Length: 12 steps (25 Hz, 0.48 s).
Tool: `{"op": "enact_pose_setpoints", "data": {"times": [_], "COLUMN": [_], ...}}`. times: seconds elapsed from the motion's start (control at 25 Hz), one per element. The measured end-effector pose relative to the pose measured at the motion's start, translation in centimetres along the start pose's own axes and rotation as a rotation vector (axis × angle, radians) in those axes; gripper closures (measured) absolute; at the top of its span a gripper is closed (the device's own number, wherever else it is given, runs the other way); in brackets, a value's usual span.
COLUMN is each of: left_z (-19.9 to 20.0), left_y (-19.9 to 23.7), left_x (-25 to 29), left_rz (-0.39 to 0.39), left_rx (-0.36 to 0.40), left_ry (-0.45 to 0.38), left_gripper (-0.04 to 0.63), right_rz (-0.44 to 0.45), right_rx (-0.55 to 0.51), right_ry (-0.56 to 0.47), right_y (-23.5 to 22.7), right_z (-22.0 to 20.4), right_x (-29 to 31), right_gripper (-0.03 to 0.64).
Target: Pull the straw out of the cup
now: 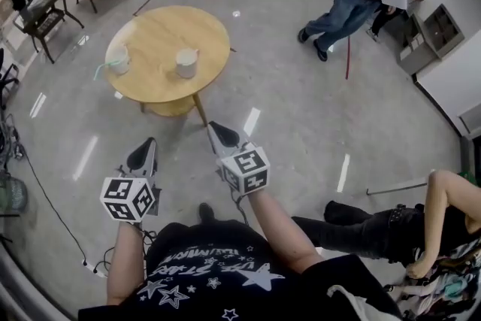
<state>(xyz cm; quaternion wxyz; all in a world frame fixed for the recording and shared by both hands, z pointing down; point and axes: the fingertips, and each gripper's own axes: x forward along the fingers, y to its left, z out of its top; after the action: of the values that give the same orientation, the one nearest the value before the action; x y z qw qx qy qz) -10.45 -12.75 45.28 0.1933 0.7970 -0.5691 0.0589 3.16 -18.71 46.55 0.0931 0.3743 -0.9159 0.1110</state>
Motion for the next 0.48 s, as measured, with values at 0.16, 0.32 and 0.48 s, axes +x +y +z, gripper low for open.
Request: {"op": "enact_pose_setpoints", "data": {"times": [0.16, 0.32, 0.48], "left_z": [0.6, 1.1, 1.0], "left_y": [0.4, 0.7, 1.4], "left_x": [1.3, 1.7, 2.4], "left_rz": [0.006, 0.012, 0.013], "left_rx": [0.004, 0.006, 0.002], "left_ry": [0.0, 0.005, 0.009], "left_gripper": [0.589, 0.589, 0.589], "right_rz": [-0.004, -0.01, -0.019], "right_rx": [-0.009, -0.015, -0.038], "right_ry": [0.008, 0.013, 0.023], "right_y": [-1.2, -1.9, -2.3], "right_z": [-0.1, 0.2, 0.6], "right_x": [0.8, 1.3, 2.2], "right_gripper": [0.618, 0.618, 0.617]}}
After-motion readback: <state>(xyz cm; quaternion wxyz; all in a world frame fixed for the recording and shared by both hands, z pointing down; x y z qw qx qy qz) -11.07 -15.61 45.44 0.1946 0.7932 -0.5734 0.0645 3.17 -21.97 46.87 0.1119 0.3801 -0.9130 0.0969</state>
